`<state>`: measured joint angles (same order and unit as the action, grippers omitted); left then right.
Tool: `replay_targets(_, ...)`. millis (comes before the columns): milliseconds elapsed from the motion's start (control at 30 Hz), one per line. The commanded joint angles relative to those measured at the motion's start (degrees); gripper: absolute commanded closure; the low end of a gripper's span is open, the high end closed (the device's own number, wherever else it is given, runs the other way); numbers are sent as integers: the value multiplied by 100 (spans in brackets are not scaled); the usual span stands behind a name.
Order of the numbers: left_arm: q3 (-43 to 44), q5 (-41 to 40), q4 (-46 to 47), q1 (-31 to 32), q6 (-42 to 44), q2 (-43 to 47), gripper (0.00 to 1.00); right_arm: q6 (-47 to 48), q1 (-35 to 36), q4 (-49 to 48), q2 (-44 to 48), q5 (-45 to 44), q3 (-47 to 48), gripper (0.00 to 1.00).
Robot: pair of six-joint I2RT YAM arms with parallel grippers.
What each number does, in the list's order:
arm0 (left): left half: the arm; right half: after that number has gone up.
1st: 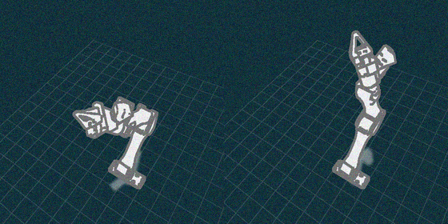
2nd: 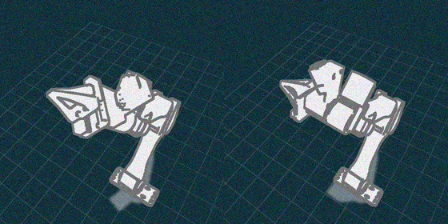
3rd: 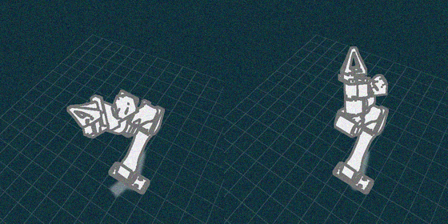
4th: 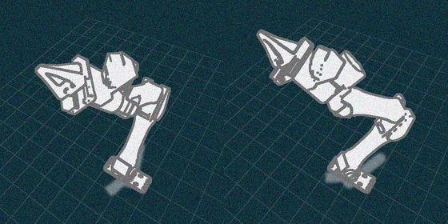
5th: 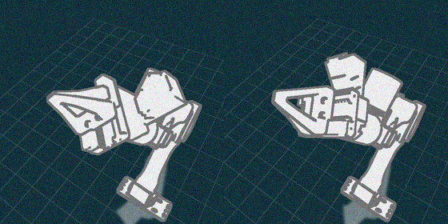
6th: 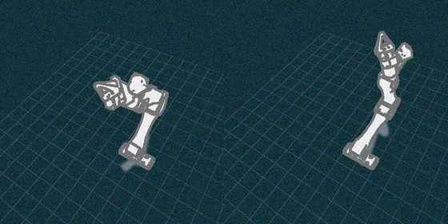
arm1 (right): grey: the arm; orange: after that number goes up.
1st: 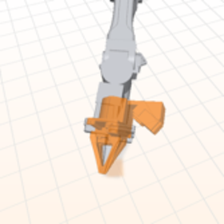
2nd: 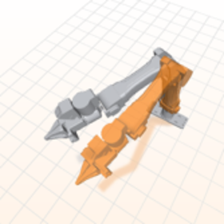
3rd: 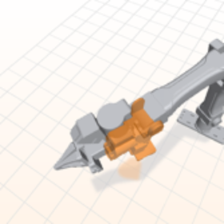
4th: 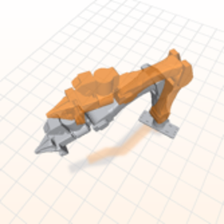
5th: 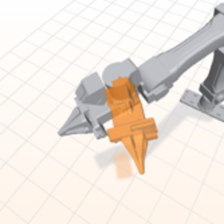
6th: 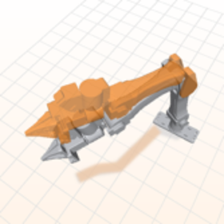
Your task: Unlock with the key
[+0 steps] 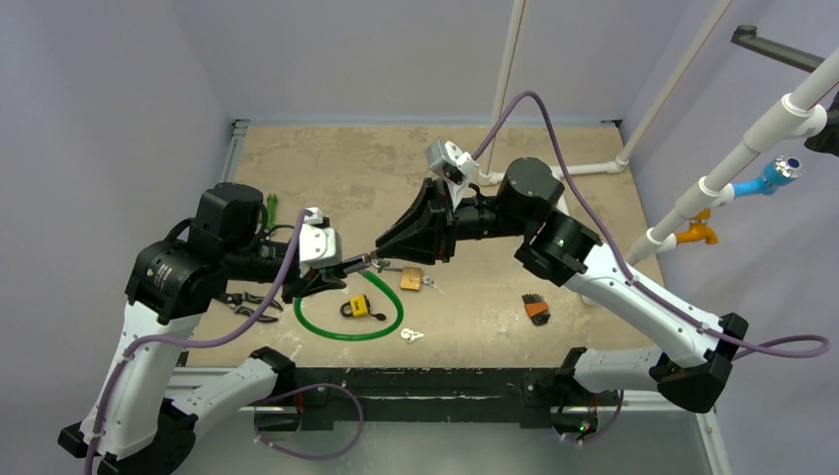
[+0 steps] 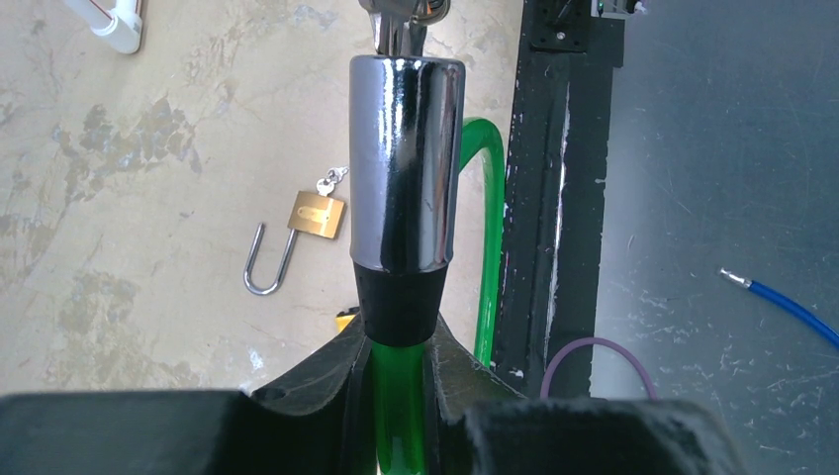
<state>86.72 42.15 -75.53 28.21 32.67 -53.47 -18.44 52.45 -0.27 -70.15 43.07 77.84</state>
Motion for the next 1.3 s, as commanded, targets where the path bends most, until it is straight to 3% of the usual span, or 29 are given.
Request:
replay_targets(0, 288, 237, 256, 31, -4, 22, 100, 173, -15, 259, -83, 42, 295, 81)
replay_targets(233, 319, 200, 248, 36, 29, 18, 100, 367, -15, 563, -61, 85, 326, 70)
replay_targets(300, 320, 206, 257, 31, 34, 12, 100, 386, -15, 620, -97, 80, 386, 78)
replay_targets(400, 349, 204, 256, 35, 26, 1, 100, 402, -15, 651, -130, -7, 459, 96)
replay_targets(467, 363, 201, 249, 36, 21, 1, 100, 393, -16, 596, -114, -96, 438, 100)
replay_targets(533, 347, 188, 234, 34, 29, -5, 100, 385, -15, 587, -121, -92, 454, 95)
replay_targets(667, 326, 165, 219, 43, 76, -12, 100, 406, -15, 573, -55, -166, 475, 74)
replay_targets(1133, 338, 140, 186, 53, 82, -9, 100, 249, -7, 134, 102, -49, 365, 68)
replay_targets(1267, 345, 144, 193, 53, 65, -6, 100, 233, -6, 180, 79, -47, 391, 76)
